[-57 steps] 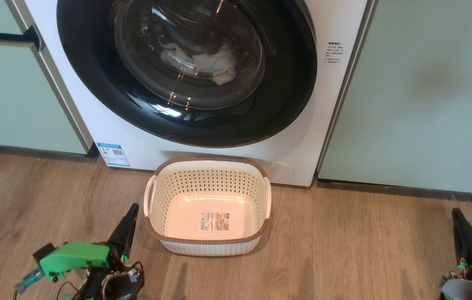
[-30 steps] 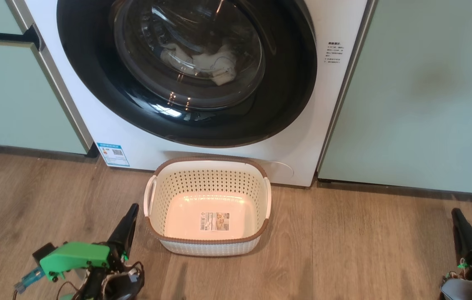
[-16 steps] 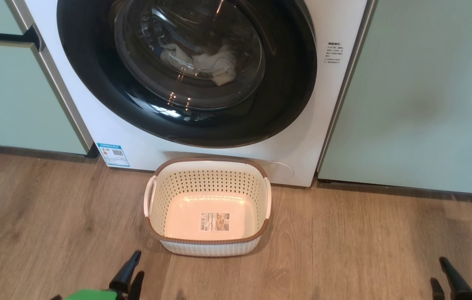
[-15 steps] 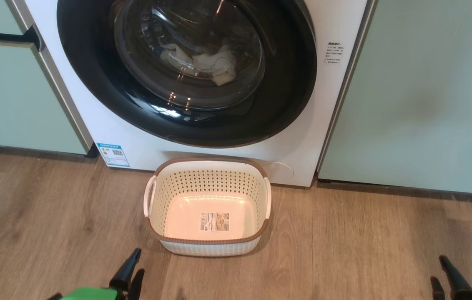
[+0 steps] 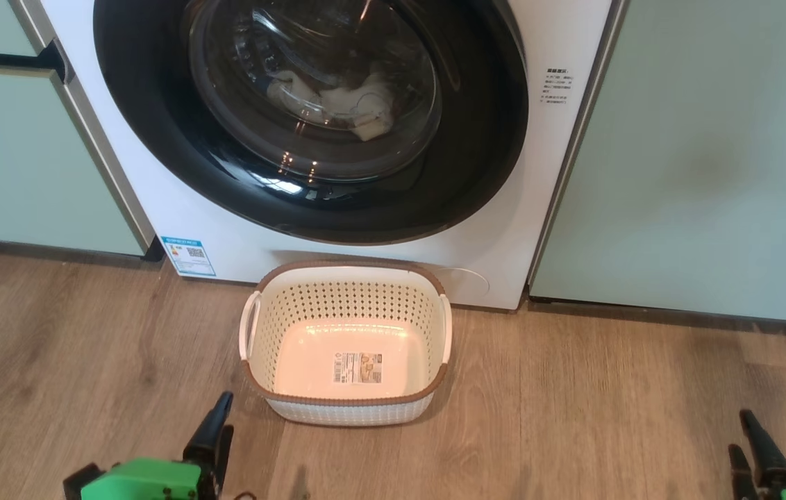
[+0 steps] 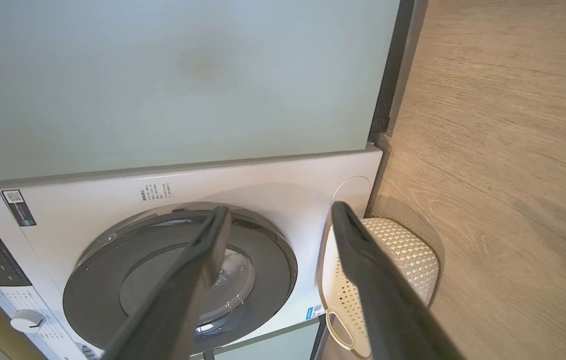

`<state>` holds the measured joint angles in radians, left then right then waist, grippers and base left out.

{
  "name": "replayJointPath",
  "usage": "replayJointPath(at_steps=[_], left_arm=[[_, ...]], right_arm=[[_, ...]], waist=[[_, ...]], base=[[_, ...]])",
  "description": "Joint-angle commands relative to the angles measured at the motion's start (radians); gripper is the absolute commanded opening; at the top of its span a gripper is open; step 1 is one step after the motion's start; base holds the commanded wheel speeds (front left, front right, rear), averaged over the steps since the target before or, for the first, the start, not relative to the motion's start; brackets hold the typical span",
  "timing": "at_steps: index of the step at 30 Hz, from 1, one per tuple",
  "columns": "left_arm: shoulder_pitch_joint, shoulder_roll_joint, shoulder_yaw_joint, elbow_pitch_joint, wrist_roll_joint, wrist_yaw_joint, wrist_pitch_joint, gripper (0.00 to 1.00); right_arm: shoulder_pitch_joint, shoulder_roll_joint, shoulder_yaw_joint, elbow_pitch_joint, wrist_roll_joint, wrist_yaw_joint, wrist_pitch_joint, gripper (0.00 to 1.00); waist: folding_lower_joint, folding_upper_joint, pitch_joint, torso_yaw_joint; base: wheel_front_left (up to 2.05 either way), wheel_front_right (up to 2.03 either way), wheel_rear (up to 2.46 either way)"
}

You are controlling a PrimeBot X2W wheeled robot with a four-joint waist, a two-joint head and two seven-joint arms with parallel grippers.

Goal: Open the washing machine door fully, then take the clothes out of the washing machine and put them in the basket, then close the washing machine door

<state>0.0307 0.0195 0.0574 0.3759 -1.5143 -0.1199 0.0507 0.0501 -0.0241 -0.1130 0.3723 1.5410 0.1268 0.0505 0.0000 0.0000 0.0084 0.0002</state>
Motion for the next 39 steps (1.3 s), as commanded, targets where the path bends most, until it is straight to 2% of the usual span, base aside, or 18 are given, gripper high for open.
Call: replayJointPath(at_steps=[1, 15, 30, 39], left_arm=[[-0.063, 0.011, 0.007, -0.037, 0.024, -0.002, -0.013, 1.00], [-0.095, 0.013, 0.018, -0.064, 0.187, -0.003, -0.051, 1.00], [-0.136, 0.016, 0.043, -0.093, 0.393, -0.004, -0.098, 1.00], [-0.158, 0.018, 0.052, -0.109, 0.519, 0.010, -0.124, 1.00]], right_arm=[[-0.064, -0.005, 0.003, -0.042, -0.022, 0.001, -0.013, 1.00], [-0.087, -0.008, 0.011, -0.084, -0.178, 0.001, -0.051, 1.00], [-0.113, -0.011, 0.056, -0.152, -0.454, 0.002, -0.098, 1.00], [-0.126, -0.015, 0.089, -0.180, -0.633, 0.002, -0.124, 1.00]], waist=[[0.0000, 0.0000, 0.000, 0.000], [0.0000, 0.0000, 0.003, 0.001], [0.0000, 0.0000, 0.010, 0.001], [0.0000, 0.0000, 0.014, 0.001]], base=[[0.00, 0.00, 0.00], [0.00, 0.00, 0.00], [0.00, 0.00, 0.00], [0.00, 0.00, 0.00]])
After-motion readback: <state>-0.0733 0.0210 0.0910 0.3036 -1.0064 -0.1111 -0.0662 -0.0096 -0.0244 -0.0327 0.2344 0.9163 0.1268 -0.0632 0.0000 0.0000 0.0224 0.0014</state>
